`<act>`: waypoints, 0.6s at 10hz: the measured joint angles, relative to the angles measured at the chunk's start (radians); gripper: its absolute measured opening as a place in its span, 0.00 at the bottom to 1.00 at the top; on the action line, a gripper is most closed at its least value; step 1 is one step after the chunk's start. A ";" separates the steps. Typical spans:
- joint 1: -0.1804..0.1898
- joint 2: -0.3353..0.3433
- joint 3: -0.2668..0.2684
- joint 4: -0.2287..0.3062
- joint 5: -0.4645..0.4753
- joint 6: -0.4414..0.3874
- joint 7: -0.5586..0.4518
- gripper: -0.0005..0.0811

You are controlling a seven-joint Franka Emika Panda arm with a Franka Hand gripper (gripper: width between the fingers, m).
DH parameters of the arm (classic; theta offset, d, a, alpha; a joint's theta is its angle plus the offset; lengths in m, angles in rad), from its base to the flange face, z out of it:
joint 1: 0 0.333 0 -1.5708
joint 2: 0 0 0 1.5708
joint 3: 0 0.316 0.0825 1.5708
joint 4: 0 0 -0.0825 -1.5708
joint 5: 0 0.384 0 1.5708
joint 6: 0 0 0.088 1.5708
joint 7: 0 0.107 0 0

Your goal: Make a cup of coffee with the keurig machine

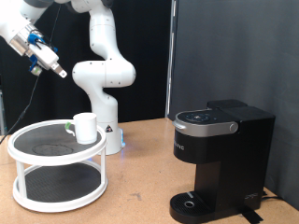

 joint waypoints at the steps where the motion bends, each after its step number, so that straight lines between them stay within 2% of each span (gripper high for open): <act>1: 0.005 0.021 0.000 0.008 0.002 -0.002 -0.004 0.01; 6: 0.007 0.074 0.000 -0.011 -0.034 0.027 -0.027 0.01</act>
